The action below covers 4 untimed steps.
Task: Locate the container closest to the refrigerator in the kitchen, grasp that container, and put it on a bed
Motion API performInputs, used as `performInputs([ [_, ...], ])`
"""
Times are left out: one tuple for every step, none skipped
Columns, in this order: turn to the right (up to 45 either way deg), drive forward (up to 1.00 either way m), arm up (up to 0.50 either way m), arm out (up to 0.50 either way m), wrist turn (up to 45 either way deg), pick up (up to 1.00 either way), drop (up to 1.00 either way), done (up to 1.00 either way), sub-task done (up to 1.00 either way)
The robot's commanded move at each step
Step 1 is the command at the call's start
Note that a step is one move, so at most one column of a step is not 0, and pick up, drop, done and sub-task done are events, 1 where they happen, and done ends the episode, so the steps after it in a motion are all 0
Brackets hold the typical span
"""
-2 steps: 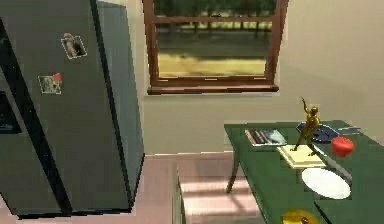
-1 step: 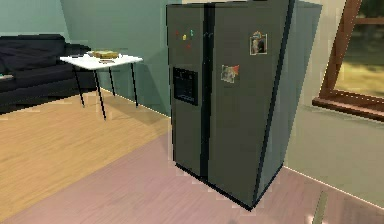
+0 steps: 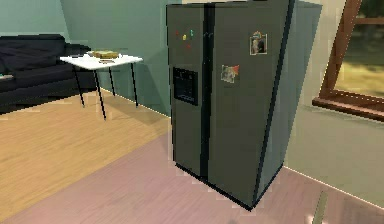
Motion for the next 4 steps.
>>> performInputs([
  [0.0,0.00,0.28,0.00,0.0,0.00,0.00,0.00,0.00],
  [0.0,0.00,0.00,0.34,0.0,0.00,0.00,0.00,0.00],
  [0.0,0.00,0.00,0.00,45.0,0.00,0.00,0.00,0.00],
  [0.0,0.00,0.00,0.00,45.0,0.00,0.00,0.00,0.00],
])
